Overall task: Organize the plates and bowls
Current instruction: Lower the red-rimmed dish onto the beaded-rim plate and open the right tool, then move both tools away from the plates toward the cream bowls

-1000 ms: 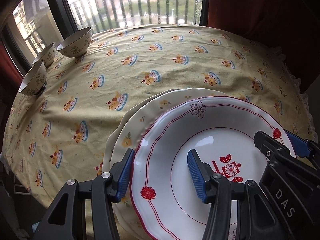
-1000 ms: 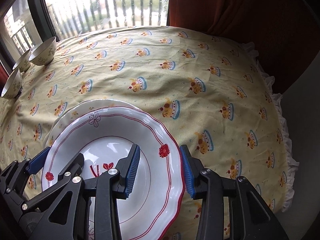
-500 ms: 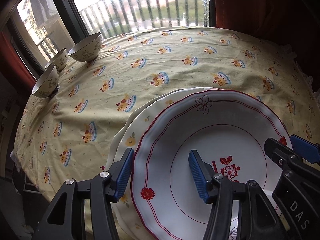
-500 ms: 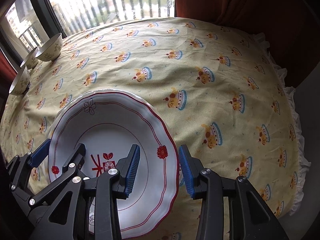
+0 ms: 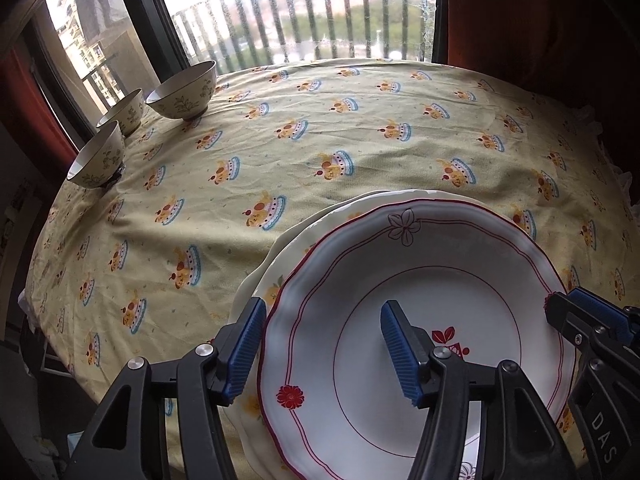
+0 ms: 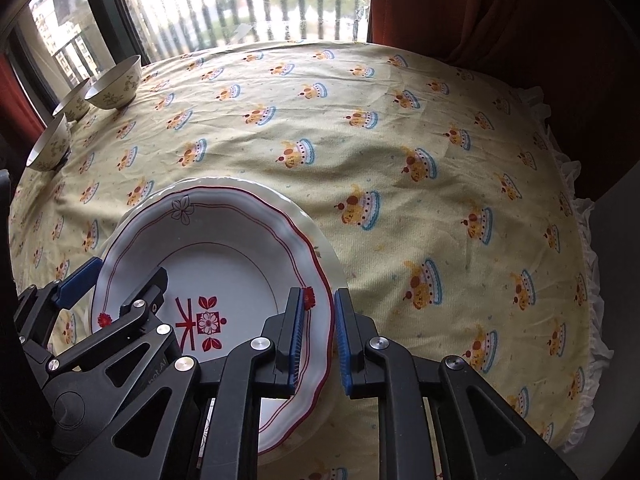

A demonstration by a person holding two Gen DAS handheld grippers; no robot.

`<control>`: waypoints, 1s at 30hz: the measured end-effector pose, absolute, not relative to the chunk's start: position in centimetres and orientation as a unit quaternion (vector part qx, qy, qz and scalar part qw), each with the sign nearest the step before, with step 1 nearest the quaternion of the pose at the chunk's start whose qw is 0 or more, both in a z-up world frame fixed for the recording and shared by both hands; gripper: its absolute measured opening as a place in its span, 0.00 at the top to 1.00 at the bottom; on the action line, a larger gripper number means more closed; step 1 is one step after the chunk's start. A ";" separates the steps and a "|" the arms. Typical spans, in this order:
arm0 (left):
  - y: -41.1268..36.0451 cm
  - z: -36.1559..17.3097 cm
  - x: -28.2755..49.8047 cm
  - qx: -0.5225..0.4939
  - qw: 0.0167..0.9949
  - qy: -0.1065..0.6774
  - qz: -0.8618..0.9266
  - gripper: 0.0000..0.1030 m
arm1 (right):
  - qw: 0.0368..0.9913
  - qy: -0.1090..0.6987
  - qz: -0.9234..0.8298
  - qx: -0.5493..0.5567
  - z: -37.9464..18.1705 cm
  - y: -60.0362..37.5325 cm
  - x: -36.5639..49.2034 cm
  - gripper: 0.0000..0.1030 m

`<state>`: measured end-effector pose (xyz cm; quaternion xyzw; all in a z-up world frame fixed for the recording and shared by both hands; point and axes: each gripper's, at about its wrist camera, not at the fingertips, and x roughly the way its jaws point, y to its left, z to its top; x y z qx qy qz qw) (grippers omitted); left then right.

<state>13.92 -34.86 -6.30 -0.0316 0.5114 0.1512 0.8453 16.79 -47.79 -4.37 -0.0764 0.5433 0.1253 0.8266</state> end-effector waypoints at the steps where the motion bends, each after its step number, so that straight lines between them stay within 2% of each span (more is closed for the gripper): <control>1: -34.7 -6.3 13.9 -0.035 0.847 0.510 0.149 0.39 | 0.828 0.540 0.125 -0.081 -4.4 -47.6 16.7 0.81; 12: -33.1 -6.0 13.7 -0.053 0.837 0.527 0.136 0.33 | 0.827 0.543 0.129 -0.065 -4.7 -46.8 17.4 0.79; 14: -32.7 -5.8 13.5 -0.056 0.837 0.528 0.131 0.29 | 0.826 0.546 0.132 -0.050 -4.3 -46.9 17.5 0.71; 15: -32.5 -5.7 13.4 -0.055 0.837 0.528 0.134 0.26 | 0.827 0.544 0.134 -0.046 -4.0 -46.8 17.4 0.53; 16: -32.2 -5.7 13.4 -0.054 0.836 0.528 0.138 0.22 | 0.831 0.538 0.133 -0.046 -3.7 -46.6 17.3 0.40; 18: -31.5 -5.5 13.2 -0.055 0.837 0.527 0.134 0.15 | 0.841 0.523 0.133 -0.052 -3.0 -46.1 17.2 0.33; 22: -30.0 -4.9 13.1 -0.054 0.844 0.521 0.118 0.08 | 0.843 0.517 0.138 -0.053 -2.5 -44.5 17.4 0.32; 30: -25.3 -3.6 13.9 -0.039 0.857 0.510 0.064 0.05 | 0.854 0.506 0.109 -0.057 -1.9 -39.5 17.3 0.29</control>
